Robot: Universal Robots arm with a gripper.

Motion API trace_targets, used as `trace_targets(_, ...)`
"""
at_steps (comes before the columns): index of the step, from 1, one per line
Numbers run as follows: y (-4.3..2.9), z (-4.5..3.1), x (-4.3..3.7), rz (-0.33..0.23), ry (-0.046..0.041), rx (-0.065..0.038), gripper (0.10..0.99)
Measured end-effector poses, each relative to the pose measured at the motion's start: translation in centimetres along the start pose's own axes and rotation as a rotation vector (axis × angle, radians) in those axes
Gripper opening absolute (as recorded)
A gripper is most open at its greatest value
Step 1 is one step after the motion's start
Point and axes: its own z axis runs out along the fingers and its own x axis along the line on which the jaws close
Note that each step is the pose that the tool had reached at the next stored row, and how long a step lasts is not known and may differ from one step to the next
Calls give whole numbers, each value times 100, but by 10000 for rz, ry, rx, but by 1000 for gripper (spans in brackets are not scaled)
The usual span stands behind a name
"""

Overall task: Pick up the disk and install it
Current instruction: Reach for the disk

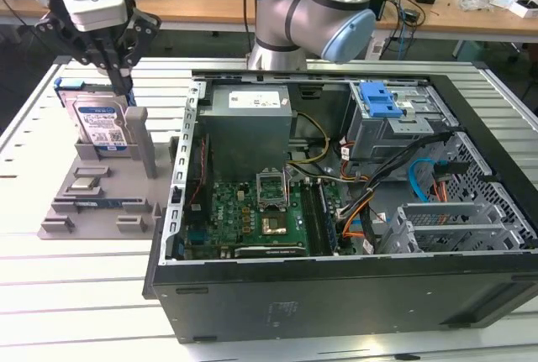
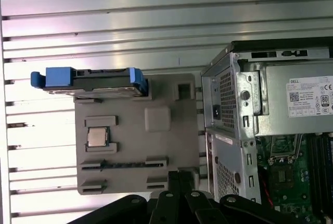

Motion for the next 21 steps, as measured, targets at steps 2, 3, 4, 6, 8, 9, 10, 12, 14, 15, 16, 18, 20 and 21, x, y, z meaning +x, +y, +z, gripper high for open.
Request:
trace_targets(2, -3, -1, 41, 1, -1, 0, 106)
trace_targets(3, -4, -1, 59, 1, 0, 0, 106)
trace_targets(4, -7, -2, 89, 1, -1, 0, 106)
trace_targets(6, -10, -3, 129, 0, 0, 0, 106)
trace_targets(8, -13, -4, 175, 0, -1, 0, 106)
trace_targets(9, -15, -5, 194, -1, -1, 0, 106)
trace_targets(10, -18, -6, 236, 1, 0, 0, 106)
trace_targets(12, -24, -8, 318, 1, 0, 0, 106)
trace_targets(14, -28, -9, 368, 0, -1, 0, 106)
trace_targets(15, -29, -10, 392, 0, -1, -1, 106)
trace_targets(16, -31, -11, 418, 0, 0, 0, 106)
trace_targets(18, -34, -12, 462, 0, 0, 0, 106)
trace_targets(20, -37, -13, 505, 1, -1, -1, 106)
trace_targets(21, -39, -14, 530, 1, 0, 0, 106)
